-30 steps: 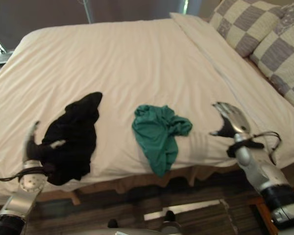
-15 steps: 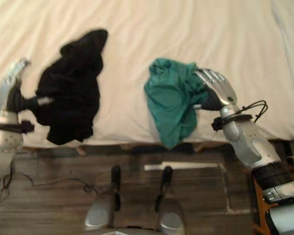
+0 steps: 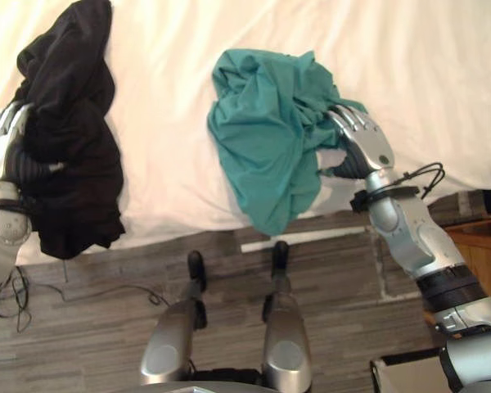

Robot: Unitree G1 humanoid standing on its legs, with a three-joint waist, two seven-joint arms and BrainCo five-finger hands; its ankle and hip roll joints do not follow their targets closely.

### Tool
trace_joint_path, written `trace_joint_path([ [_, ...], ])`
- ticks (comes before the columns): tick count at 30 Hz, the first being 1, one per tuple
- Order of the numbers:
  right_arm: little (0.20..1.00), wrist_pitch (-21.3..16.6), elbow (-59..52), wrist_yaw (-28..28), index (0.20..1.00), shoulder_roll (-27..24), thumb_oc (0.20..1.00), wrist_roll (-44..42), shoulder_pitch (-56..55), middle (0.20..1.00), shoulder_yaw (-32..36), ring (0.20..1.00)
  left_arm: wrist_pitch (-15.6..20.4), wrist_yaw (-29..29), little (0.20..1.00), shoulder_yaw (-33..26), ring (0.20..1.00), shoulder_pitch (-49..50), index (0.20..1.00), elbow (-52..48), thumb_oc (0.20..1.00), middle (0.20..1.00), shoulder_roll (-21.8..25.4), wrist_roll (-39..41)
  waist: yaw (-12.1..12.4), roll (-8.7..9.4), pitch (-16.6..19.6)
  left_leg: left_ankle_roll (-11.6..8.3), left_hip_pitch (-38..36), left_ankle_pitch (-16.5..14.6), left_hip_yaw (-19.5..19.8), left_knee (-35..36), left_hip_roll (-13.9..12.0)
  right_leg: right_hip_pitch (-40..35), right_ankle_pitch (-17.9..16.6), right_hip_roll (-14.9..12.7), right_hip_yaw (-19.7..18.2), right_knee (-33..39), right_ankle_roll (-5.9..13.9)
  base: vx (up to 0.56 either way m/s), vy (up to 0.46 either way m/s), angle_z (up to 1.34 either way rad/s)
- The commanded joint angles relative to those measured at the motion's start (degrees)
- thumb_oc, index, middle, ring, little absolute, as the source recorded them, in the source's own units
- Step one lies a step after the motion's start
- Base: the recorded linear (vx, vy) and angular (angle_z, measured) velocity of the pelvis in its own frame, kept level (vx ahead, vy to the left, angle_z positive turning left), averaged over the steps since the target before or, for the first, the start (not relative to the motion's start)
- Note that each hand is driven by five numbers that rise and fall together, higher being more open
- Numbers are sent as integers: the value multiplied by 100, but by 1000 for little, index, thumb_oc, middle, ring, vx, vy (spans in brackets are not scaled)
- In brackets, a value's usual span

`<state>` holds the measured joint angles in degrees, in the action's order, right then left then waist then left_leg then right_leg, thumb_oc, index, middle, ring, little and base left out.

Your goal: Tidy up the quilt and then pick up the clothes from the bed and put them into the laundry hamper.

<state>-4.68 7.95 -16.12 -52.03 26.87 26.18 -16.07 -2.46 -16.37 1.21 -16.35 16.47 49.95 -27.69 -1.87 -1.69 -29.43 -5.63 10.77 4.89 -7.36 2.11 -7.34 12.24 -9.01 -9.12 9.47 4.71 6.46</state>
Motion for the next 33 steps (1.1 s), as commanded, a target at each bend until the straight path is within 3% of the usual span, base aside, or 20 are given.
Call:
trace_joint_path([
  [1,1000,-20,-56,-170,1000,-41,1000,-28,173,1000,290,1000,-406,31,1000,-341,1000,444,1000,756,1000,1000,-365,-467,22,134,230,-472,272,122,20,-20,-576,780,811,-447,-93,-1212,407,0,0,0],
  [3,1000,-17,-69,-166,1000,-41,1000,-25,161,1000,289,1000,-399,24,956,-343,956,454,956,763,956,956,-370,-468,17,133,232,-473,264,119,18,-21,-577,772,811,-447,-93,-1208,407,0,0,0],
  [4,1000,-51,-96,-182,1000,-6,1000,-36,154,1000,302,1000,-413,33,407,-315,407,602,407,1121,407,407,-495,-474,24,153,225,-476,230,99,20,-31,-577,721,807,-444,-93,-1179,391,0,0,0],
  [5,1000,-85,-110,-171,1000,-20,1000,-44,188,1000,267,1000,-404,80,200,-273,200,733,200,1348,200,200,-546,-445,52,164,219,-479,201,89,24,-35,-582,684,806,-445,-85,-1166,381,0,0,0],
  [10,1000,-159,-70,-68,1000,-39,1000,-71,747,1000,-291,1000,-168,144,200,-64,200,865,200,2024,200,200,-647,49,150,166,198,-484,67,36,16,-33,-556,521,856,-423,-82,-1148,359,6,-3,-3],
  [11,1000,-168,-18,-3,1000,46,1000,-126,1076,1000,-615,1000,142,180,200,-19,200,851,200,2007,200,200,-874,834,194,158,155,-480,46,46,32,-32,-533,507,853,-417,-82,-1154,343,-10,-2,-7],
  [12,1000,-169,-4,-8,1000,45,1000,-130,1107,1000,-638,1000,149,178,200,-28,200,849,200,2013,200,200,-876,845,182,158,149,-476,67,75,35,-33,-531,520,817,-418,-83,-1140,337,0,0,0],
  [14,1000,-86,311,120,1000,244,1000,-228,1507,1000,-1047,1000,763,375,200,161,200,1496,200,1372,200,200,-1667,2220,326,76,89,-457,57,131,102,10,-484,471,803,-415,-38,-1121,312,-19,-1,1],
  [18,1000,-23,911,180,1000,690,1000,-414,1779,1000,-1413,1000,1012,662,200,329,200,1991,200,877,200,200,-2008,2918,406,-9,127,-427,11,133,138,43,-452,374,809,-409,10,-1084,297,-9,-1,7],
  [19,573,48,1550,261,573,1109,573,-567,1807,573,-1674,573,1163,816,200,455,200,2168,200,520,200,200,-2142,3487,478,-62,189,-401,-54,80,167,29,-422,263,849,-413,24,-1078,286,1,-4,3],
  [20,200,42,1565,255,200,1118,200,-569,1821,200,-1684,200,1160,819,200,444,200,2174,200,513,200,200,-2140,3491,471,-57,196,-397,-31,102,170,28,-419,275,816,-414,26,-1058,283,28,-9,4],
  [23,200,177,2381,633,200,1672,200,-749,1602,200,-2025,200,1305,1175,200,544,200,2228,200,44,200,200,-2105,4192,570,-102,444,-338,-110,6,258,-47,-345,72,860,-428,101,-1020,254,14,-10,8],
  [28,200,123,2068,948,200,2045,200,-1240,796,200,-1718,200,1194,1314,200,490,200,2271,200,-44,200,200,-2152,4190,574,-51,694,-301,-247,-95,287,-78,-306,-173,895,-402,160,-941,243,51,-5,16],
  [31,200,-128,1158,1901,200,2526,200,-2657,-1693,200,-829,200,889,1614,200,59,200,2793,200,593,200,200,-2595,4260,360,182,1094,-255,-593,-206,199,-71,-352,-558,947,-268,171,-754,242,95,-4,11],
  [33,200,-78,1138,2285,200,2683,200,-3121,-2697,200,-395,200,771,1650,200,-228,200,3066,200,1012,200,200,-2806,4275,216,242,1254,-264,-817,-207,121,21,-420,-733,983,-168,118,-634,252,99,13,-10],
])
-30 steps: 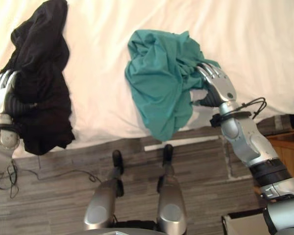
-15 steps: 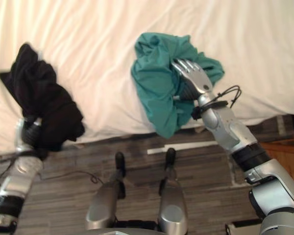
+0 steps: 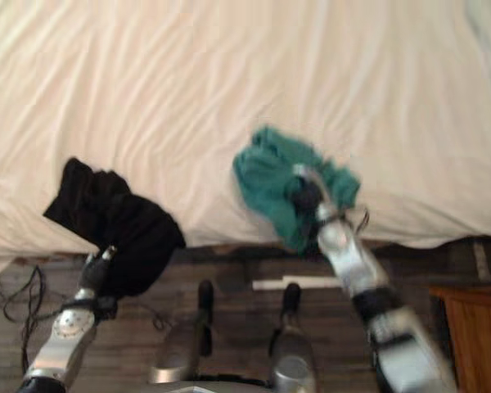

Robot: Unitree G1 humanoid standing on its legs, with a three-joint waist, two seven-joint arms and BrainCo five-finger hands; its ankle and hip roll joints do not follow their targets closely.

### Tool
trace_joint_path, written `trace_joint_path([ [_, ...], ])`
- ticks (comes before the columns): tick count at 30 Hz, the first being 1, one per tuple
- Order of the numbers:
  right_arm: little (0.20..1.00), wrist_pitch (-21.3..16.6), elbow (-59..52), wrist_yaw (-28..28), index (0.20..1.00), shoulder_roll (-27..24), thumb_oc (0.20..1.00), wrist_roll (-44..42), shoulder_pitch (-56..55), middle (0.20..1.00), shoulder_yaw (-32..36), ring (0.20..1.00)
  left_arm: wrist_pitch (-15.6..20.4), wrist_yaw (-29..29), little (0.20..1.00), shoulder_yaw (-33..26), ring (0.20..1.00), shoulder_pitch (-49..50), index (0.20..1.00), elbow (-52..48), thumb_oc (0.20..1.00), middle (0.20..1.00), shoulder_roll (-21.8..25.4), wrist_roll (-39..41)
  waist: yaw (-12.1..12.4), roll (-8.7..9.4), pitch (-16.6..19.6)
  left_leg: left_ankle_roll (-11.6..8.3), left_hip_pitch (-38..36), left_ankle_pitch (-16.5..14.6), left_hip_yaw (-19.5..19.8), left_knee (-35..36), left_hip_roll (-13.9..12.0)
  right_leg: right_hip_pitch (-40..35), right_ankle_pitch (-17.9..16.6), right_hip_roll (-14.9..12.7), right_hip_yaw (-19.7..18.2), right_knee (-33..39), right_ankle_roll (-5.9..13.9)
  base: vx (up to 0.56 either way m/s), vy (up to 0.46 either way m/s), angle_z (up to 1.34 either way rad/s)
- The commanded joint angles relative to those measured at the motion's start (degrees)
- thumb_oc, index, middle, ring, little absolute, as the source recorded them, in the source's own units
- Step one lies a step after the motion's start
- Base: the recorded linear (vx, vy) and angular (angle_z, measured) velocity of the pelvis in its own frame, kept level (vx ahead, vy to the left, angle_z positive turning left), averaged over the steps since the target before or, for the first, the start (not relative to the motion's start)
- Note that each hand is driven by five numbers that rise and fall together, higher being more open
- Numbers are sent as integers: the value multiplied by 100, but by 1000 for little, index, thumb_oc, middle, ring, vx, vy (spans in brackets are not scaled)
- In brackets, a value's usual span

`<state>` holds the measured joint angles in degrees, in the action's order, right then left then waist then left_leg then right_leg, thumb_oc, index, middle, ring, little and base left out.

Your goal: Tidy up the quilt and then pick up the clothes from the bed and put them into the laundry hamper.

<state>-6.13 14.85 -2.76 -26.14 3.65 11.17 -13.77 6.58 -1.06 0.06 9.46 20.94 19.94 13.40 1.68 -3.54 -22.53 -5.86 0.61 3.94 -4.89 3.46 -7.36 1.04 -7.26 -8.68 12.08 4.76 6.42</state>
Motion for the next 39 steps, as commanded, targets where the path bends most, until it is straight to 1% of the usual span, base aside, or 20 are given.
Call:
trace_joint_path([
  [1,200,57,422,1068,200,112,200,-878,-1550,200,-503,200,-176,168,200,-216,200,618,200,674,200,200,129,187,-185,446,641,-245,158,-81,-148,-79,-437,356,783,-179,-155,-579,259,69,12,-32],
  [6,200,90,213,1326,200,-35,200,-1185,-2521,200,116,200,-167,226,200,-545,200,1090,200,850,200,200,-210,934,-317,496,918,-313,-111,-43,-277,36,-561,121,813,-32,-224,-402,267,59,-18,-32],
  [10,200,39,628,1280,200,-17,200,-957,-2112,200,-276,200,1,100,200,-546,200,1081,200,689,200,200,-410,1477,-163,452,965,-316,-156,-18,-166,43,-568,-80,833,-3,-118,-234,274,0,-23,-15],
  [11,200,-6,1241,898,200,127,200,-752,-1644,200,-446,200,131,-201,200,-431,200,730,200,627,200,200,-488,1574,124,362,897,-390,78,166,30,65,-529,-171,784,-113,286,-127,284,-107,-14,16],
  [12,200,-12,1251,896,200,131,200,-751,-1631,200,-445,200,130,-203,200,-433,200,721,200,627,200,200,-488,1573,108,364,905,-386,109,187,49,67,-523,-153,767,-117,303,-121,284,-213,-25,31],
  [14,200,46,1730,245,200,246,200,-429,-1312,200,-347,200,170,-498,200,-181,200,261,200,563,200,200,-478,1290,278,318,918,-381,468,337,-820,38,-728,-298,705,-509,1398,-92,346,-175,9,123],
  [15,200,40,1742,239,200,253,200,-426,-1301,200,-347,200,168,-503,200,-181,200,254,200,562,200,200,-477,1287,269,320,903,-381,463,335,-808,36,-724,-314,708,-512,1410,-91,350,-126,57,283],
  [17,200,94,1847,-46,200,406,200,-406,-1139,200,-267,200,172,-674,200,-62,200,127,200,394,200,200,-366,972,263,300,967,-388,327,181,-1588,-220,-1044,-534,737,-712,1964,-167,407,-123,87,279],
  [20,200,134,1810,-488,200,731,200,-787,-1296,200,220,200,37,-821,200,179,200,52,200,234,200,200,-350,654,307,346,1195,-388,242,111,-2063,-709,-1427,-800,664,-1043,2789,-507,344,-228,203,210],
  [24,200,100,1836,-613,200,839,200,-1077,-1597,200,750,200,14,-561,200,-63,200,295,200,1208,200,200,-56,719,482,321,1258,-215,385,-54,-1625,-593,-1041,-958,494,-1471,3258,-1173,552,-36,299,267],
  [25,200,115,1892,-633,200,919,200,-1145,-1608,200,810,200,9,-632,200,-118,200,237,200,1284,200,200,-5,691,558,324,1210,-156,407,-139,-1508,-583,-931,-907,267,-1657,3253,-1501,617,69,323,201],
  [26,200,68,1925,-583,200,989,200,-1197,-1600,200,778,200,46,-679,200,-59,200,101,200,1391,200,200,117,533,737,372,1050,24,548,-324,-1010,-625,-616,-811,-17,-1971,3095,-2143,791,60,202,128],
  [27,200,61,1936,-580,200,997,200,-1197,-1586,200,790,200,49,-682,200,-54,200,81,200,1399,200,200,122,529,717,392,1042,45,578,-343,-980,-651,-584,-801,-4,-2019,3111,-2195,799,24,181,162],
  [28,200,25,1974,-580,200,997,200,-1174,-1593,200,765,200,77,-725,200,-20,200,20,200,1443,200,200,185,427,791,390,1008,99,653,-360,-771,-602,-513,-736,129,-1913,2838,-2316,796,28,155,157],
  [30,200,-35,1961,-614,200,981,200,-1218,-1467,200,732,200,131,-786,200,165,200,-231,200,1430,200,200,91,373,818,353,947,143,681,-238,-293,-463,-281,-262,676,-1240,1677,-2190,624,82,188,182],
  [31,200,-142,1988,-726,200,989,200,-1328,-1499,200,817,200,156,-764,200,368,200,-402,200,1511,200,200,-34,367,757,334,928,164,669,-217,252,-348,-39,-192,1210,-664,1031,-1763,535,106,46,156],
  [32,200,-143,1989,-726,200,987,200,-1329,-1495,200,820,200,157,-764,200,369,200,-407,200,1513,200,200,-36,367,748,324,936,165,691,-203,266,-349,-45,-191,1185,-651,1047,-1737,530,210,-44,141],
  [34,200,-191,2083,-811,200,1053,200,-1539,-1515,200,961,200,137,-762,200,648,200,-509,200,1632,200,200,-109,253,518,359,900,185,477,-265,875,-212,227,14,1211,-263,324,-1329,413,260,-113,222],
  [38,200,-182,2216,-840,200,1090,200,-1569,-1470,200,954,200,131,-733,200,831,200,-679,200,1853,200,200,-174,118,388,468,904,224,437,-416,1183,-410,465,-142,1031,-272,154,-718,384,112,-65,179],
  [39,200,74,4157,-1341,200,1082,200,-927,-1187,200,233,200,-9,-1179,200,1769,200,-1035,200,2755,200,200,-1026,-31,420,135,1156,154,-619,-662,659,67,357,-957,1225,274,892,-71,85,23,-43,94],
])
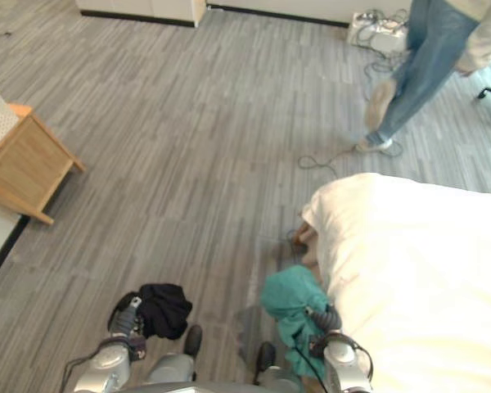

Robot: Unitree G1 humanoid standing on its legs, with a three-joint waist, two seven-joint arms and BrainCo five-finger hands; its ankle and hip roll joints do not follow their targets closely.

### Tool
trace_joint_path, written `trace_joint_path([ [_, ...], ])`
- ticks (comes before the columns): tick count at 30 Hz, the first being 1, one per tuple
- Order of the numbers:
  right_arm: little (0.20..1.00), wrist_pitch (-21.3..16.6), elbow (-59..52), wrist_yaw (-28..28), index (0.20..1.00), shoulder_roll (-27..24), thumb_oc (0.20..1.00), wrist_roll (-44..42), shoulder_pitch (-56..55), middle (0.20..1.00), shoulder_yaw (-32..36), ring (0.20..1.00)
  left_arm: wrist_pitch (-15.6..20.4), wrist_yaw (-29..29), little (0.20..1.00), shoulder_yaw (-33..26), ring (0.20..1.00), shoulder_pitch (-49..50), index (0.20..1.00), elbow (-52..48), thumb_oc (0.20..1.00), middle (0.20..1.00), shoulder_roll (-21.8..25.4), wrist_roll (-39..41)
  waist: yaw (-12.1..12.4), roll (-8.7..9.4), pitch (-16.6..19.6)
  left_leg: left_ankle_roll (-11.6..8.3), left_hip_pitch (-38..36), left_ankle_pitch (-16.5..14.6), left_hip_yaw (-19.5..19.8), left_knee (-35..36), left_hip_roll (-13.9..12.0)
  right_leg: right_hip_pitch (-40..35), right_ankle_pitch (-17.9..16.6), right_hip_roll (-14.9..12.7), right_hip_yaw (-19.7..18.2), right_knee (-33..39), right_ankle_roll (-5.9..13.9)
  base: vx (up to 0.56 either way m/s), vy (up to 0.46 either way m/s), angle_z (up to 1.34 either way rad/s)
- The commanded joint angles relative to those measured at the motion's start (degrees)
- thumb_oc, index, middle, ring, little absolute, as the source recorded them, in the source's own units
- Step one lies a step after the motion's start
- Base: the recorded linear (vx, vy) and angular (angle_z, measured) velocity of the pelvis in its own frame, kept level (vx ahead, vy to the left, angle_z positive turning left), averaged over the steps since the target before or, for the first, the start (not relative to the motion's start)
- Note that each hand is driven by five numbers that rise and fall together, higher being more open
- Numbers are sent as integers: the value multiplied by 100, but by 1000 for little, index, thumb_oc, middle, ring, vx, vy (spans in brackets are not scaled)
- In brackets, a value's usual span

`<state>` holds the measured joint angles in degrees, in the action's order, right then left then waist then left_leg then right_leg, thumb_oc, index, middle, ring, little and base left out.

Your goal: Tidy up the quilt and then pick up the clothes from the bed and put them into the laundry hamper.

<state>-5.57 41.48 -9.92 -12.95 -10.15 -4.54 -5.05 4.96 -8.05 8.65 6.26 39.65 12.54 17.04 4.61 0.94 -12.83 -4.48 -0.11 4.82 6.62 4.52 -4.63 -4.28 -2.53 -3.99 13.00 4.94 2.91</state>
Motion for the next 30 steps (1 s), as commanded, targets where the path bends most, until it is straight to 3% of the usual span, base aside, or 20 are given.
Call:
trace_joint_path([
  [1,200,20,1492,-625,200,-238,200,454,382,200,-639,200,152,-480,200,910,200,-714,200,883,200,200,-287,-395,126,-314,187,15,-548,-752,-491,-40,82,-425,754,-193,801,-90,435,10,-52,39],
  [2,200,26,1465,-617,200,-219,200,480,409,200,-692,200,160,-488,200,902,200,-722,200,868,200,200,-281,-392,143,-304,126,-7,-408,-803,-481,-376,61,-400,770,-194,800,-103,402,-103,-37,1],
  [3,200,2,1388,-572,200,-247,200,484,466,200,-725,200,196,-459,200,904,200,-728,200,804,200,200,-246,-347,245,-279,-83,-97,70,-834,-528,-1379,172,-384,794,-196,773,-111,314,-103,-36,-3],
  [4,200,2,1388,-572,200,-247,200,484,466,200,-725,200,196,-459,200,904,200,-728,200,804,200,200,-246,-347,244,-280,-78,-97,82,-841,-525,-1392,170,-378,794,-194,775,-111,314,-121,-50,-3],
  [6,200,24,1315,-548,200,-319,200,468,681,200,-802,200,214,-490,200,902,200,-857,200,750,200,200,-201,-279,517,-224,-468,-243,1118,-35,-604,-3120,68,-541,846,-182,843,-103,99,-50,-85,-2],
  [8,200,47,1329,-545,200,-352,200,435,763,200,-810,200,200,-532,200,903,200,-923,200,790,200,200,-180,-307,601,-184,-524,-189,1482,6,-719,-3498,23,-637,899,-153,896,-61,67,87,-87,12],
  [10,200,74,1354,-533,200,-359,200,396,844,200,-849,200,192,-578,200,888,200,-932,200,831,200,200,-183,-310,688,-136,-504,-129,1740,-98,-946,-3447,4,-735,1004,-133,937,-11,82,344,-6,18],
  [11,200,49,1243,-490,200,-276,200,290,827,200,-1030,200,148,-664,200,780,200,-845,200,802,200,200,-189,-339,943,-117,-370,31,2028,-286,-1401,-2381,-78,-914,1317,-38,917,6,243,573,128,9],
  [14,200,59,1279,-513,200,-193,200,337,1001,200,-1146,200,75,-684,200,729,200,-804,200,817,200,200,-167,-455,1262,-121,-248,-76,2343,175,-1794,-1168,-255,-1250,1680,113,914,6,359,519,139,18],
  [17,200,76,1252,-474,200,-59,200,465,1231,200,-1306,200,29,-722,200,639,200,-820,200,859,200,200,-30,-540,1479,148,-154,55,2311,263,-1885,-958,-237,-1537,1823,112,859,-39,455,441,157,8],
  [18,200,76,1252,-474,200,-59,200,465,1231,200,-1305,200,29,-722,200,639,200,-820,200,859,200,200,-30,-540,1482,147,-151,55,2313,263,-1887,-957,-241,-1534,1821,113,855,-39,454,476,165,-40],
  [19,200,48,1239,-484,200,42,200,539,1211,200,-1371,200,-17,-721,200,648,200,-816,200,858,200,200,35,-557,1539,290,-155,153,2327,339,-1838,-1035,-184,-1509,1861,85,833,-368,463,463,166,-47],
  [20,200,22,1259,-512,200,151,200,532,1291,200,-1353,200,-54,-746,200,656,200,-851,200,952,200,200,121,-591,1626,555,-260,298,2308,124,-1813,-1326,-59,-1298,1655,-68,844,-1274,657,459,170,-34],
  [21,200,22,1260,-512,200,150,200,532,1294,200,-1349,200,-54,-746,200,657,200,-856,200,954,200,200,120,-591,1642,547,-247,302,2320,131,-1821,-1323,-77,-1278,1639,-58,827,-1269,657,303,123,-21],
  [22,200,22,1260,-512,200,153,200,532,1294,200,-1351,200,-53,-746,200,656,200,-855,200,955,200,200,123,-591,1631,563,-259,302,2314,116,-1820,-1334,-56,-1286,1664,-79,840,-1288,662,506,220,15],
  [23,200,-6,1258,-469,200,203,200,486,1357,200,-1237,200,-75,-813,200,606,200,-962,200,1108,200,200,229,-580,1458,719,-295,590,1884,-347,-1754,-1376,117,-554,-116,-686,945,-3071,1209,763,320,19],
  [24,200,-19,1263,-483,200,198,200,511,1403,200,-1238,200,-96,-785,200,641,200,-1032,200,1169,200,200,304,-616,1327,602,-296,683,1518,-449,-1611,-1189,111,-196,-351,-755,936,-3631,1200,752,323,28],
  [26,200,-42,1292,-506,200,207,200,515,1518,200,-1237,200,-92,-852,200,668,200,-1124,200,1194,200,200,333,-647,1208,448,-312,710,1157,-464,-1425,-892,44,169,-186,-629,843,-3911,1115,600,195,77],
  [27,200,-61,1245,-500,200,231,200,510,1514,200,-1244,200,-39,-889,200,728,200,-1215,200,1100,200,200,310,-624,932,191,-365,669,588,-539,-1124,-532,46,891,340,-402,815,-3924,972,904,208,106],
  [30,200,-104,1097,-549,200,211,200,514,1461,200,-1224,200,12,-957,200,804,200,-1318,200,941,200,200,271,-652,637,93,-392,523,178,-691,-734,-352,104,1228,585,-377,985,-2976,843,589,-16,101],
])
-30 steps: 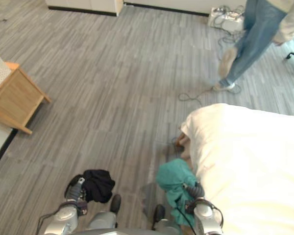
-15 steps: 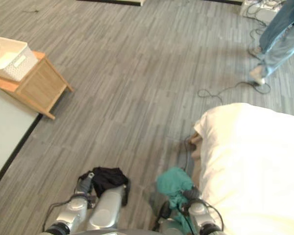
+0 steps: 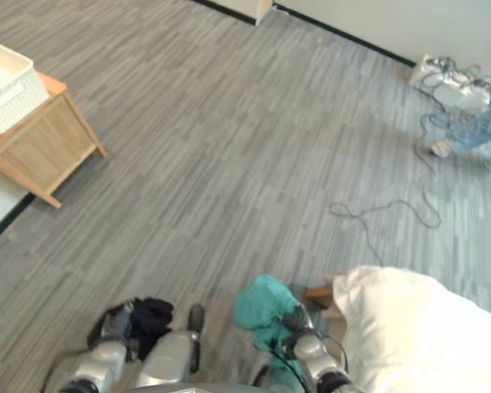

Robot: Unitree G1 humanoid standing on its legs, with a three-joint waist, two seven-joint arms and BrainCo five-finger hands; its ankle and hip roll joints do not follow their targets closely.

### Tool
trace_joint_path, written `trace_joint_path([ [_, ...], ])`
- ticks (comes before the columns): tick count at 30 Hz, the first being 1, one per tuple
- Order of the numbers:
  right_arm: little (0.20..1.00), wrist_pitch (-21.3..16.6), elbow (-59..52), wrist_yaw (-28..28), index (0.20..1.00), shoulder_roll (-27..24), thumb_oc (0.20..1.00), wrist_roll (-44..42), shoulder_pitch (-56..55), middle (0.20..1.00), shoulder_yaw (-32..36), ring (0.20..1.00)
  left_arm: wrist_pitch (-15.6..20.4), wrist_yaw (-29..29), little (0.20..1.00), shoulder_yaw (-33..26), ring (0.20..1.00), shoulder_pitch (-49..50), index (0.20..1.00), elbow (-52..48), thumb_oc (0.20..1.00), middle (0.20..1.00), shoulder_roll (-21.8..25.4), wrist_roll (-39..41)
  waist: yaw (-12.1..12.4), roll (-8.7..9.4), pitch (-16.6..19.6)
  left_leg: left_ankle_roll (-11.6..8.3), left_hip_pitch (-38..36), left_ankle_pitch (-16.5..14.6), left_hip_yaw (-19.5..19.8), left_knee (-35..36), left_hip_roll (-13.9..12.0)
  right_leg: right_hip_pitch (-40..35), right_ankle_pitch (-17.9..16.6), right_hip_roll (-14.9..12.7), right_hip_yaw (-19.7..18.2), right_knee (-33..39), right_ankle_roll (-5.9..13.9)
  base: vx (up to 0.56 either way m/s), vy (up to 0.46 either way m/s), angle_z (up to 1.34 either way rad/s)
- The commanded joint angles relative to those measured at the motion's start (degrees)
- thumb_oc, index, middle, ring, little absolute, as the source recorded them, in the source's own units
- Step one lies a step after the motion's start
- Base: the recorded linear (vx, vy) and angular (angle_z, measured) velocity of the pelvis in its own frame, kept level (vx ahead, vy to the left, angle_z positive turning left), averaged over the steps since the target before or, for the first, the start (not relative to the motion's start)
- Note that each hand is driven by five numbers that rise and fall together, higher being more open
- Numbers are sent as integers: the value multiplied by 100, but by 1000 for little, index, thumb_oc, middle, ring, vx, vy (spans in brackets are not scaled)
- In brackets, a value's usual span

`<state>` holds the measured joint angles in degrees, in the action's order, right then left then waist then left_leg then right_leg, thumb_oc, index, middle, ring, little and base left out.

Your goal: Tidy up the quilt and then pick up the clothes from the bed and put them into the laundry hamper.

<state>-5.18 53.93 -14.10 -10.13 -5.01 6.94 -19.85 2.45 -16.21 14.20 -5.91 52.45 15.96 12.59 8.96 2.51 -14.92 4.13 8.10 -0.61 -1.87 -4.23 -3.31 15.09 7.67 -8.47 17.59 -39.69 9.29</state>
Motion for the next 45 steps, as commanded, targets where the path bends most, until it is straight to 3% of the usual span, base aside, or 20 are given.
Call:
trace_joint_path([
  [1,200,-122,-271,-159,200,-185,200,-30,271,200,345,200,307,-105,200,256,200,-187,200,-401,200,200,-80,-246,70,-23,-169,-584,-999,-383,289,725,-51,-567,-532,-206,552,2997,158,934,-231,125],
  [6,200,4,-250,-198,200,-335,200,14,122,200,564,200,445,-201,200,150,200,-170,200,-264,200,200,-233,-216,-352,-302,-182,-852,-1862,-1106,1009,788,-495,199,-1228,-831,-310,3993,389,693,-181,144],
  [8,200,7,-218,-119,200,-350,200,133,-17,200,526,200,464,-151,200,65,200,27,200,-76,200,200,-288,-150,-385,-108,-82,-916,-2093,-1400,1264,388,-477,75,-1317,-862,-369,3748,430,747,-211,116],
  [12,200,42,-268,-88,200,-524,200,468,145,200,277,200,560,-2,200,-202,200,506,200,-185,200,200,-373,267,131,-73,-329,-884,-547,-68,1338,-3194,-403,-732,-1143,-529,-105,3668,-98,381,-274,57],
  [14,200,64,-332,-68,200,-617,200,502,324,200,195,200,598,-30,200,-300,200,534,200,-294,200,200,-297,347,340,76,-547,-717,429,-330,1023,-4221,-82,-1171,-951,-434,106,3877,-293,247,-309,3],
  [18,200,23,-111,-78,200,-588,200,517,500,200,34,200,589,-70,200,-384,200,563,200,-309,200,200,-322,343,867,83,-414,-567,1058,-810,192,-2735,316,-1901,-407,-94,335,4271,-233,618,-107,13],
  [19,200,-42,-99,-119,200,-542,200,568,457,200,41,200,551,-51,200,-427,200,718,200,-322,200,200,-330,278,1049,34,-252,-547,1148,-389,-298,-1479,135,-2270,-63,217,481,4335,-216,453,36,48],
  [23,200,-53,41,-235,200,-436,200,505,419,200,194,200,428,-157,200,-584,200,738,200,-170,200,200,-422,228,1195,119,-121,-655,1417,270,-1670,-414,-466,-3019,442,496,1018,4294,-130,649,37,40],
  [25,200,-64,77,-228,200,-375,200,518,312,200,182,200,406,-181,200,-617,200,757,200,-104,200,200,-412,237,1184,178,-38,-535,1218,238,-1816,-269,-401,-3109,391,444,1175,4109,-27,547,105,97],
  [26,200,-60,127,-214,200,-286,200,484,279,200,221,200,396,-157,200,-654,200,796,200,4,200,200,-430,288,1198,301,36,-418,1121,184,-1743,-279,-188,-3041,271,329,1156,3725,67,883,341,171],
  [27,200,-50,198,-241,200,-181,200,485,150,200,309,200,333,-185,200,-624,200,809,200,211,200,200,-436,218,1144,497,37,-152,865,-64,-1719,-331,187,-2827,-539,-106,1179,2326,546,676,310,162],
  [28,200,-50,196,-242,200,-175,200,487,148,200,306,200,338,-185,200,-627,200,808,200,217,200,200,-432,216,1139,517,37,-130,859,-79,-1727,-322,220,-2810,-520,-148,1176,2277,561,843,310,145],
  [29,200,-56,167,-256,200,-170,200,480,97,200,349,200,332,-219,200,-591,200,786,200,201,200,200,-364,130,968,361,51,40,348,-145,-1536,-110,284,-2393,-1302,-435,1067,1096,523,653,114,84],
  [30,200,226,670,577,200,-1537,200,-204,579,200,1126,200,298,-17,200,-668,200,785,200,332,200,200,-63,-84,850,397,125,31,31,-170,-1310,113,241,-2111,-1416,-436,931,569,536,643,102,85],
  [32,200,-105,-84,152,200,-1082,200,135,45,200,809,200,466,-185,200,-630,200,635,200,255,200,200,47,-23,598,253,33,-12,-267,-187,-1067,309,152,-1733,-1206,-399,753,441,421,440,-25,128],
  [36,200,-295,-1107,98,200,-825,200,200,-437,200,674,200,511,-290,200,-605,200,518,200,-260,200,200,171,-279,14,85,-103,-265,-918,-322,-243,595,108,-925,-799,-423,495,1412,185,633,-139,95],
  [38,200,-175,-777,-33,200,-632,200,376,-176,200,525,200,520,-327,200,-474,200,545,200,-471,200,200,63,-369,-237,45,-89,-569,-1421,-702,489,747,26,-509,-939,-449,-25,3511,207,786,-318,151],
  [42,200,-103,-595,86,200,-576,200,547,-116,200,403,200,605,-336,200,-494,200,510,200,-488,200,200,52,-418,-420,86,4,-792,-1827,-1258,966,190,-103,-347,-1220,-546,-524,3817,376,758,-244,144],
  [44,200,-60,-752,212,200,-629,200,534,-174,200,409,200,606,-328,200,-560,200,624,200,-720,200,200,95,-381,-444,66,49,-878,-1719,-1088,1003,-377,-155,-427,-1157,-432,-595,3668,292,434,-217,123],
  [45,200,-151,-1381,306,200,-866,200,607,-290,200,422,200,628,-234,200,-741,200,741,200,-1270,200,200,254,-270,-277,122,-217,-1016,-829,-349,908,-2347,-239,-762,-986,-317,-551,3612,-23,151,-219,67],
])
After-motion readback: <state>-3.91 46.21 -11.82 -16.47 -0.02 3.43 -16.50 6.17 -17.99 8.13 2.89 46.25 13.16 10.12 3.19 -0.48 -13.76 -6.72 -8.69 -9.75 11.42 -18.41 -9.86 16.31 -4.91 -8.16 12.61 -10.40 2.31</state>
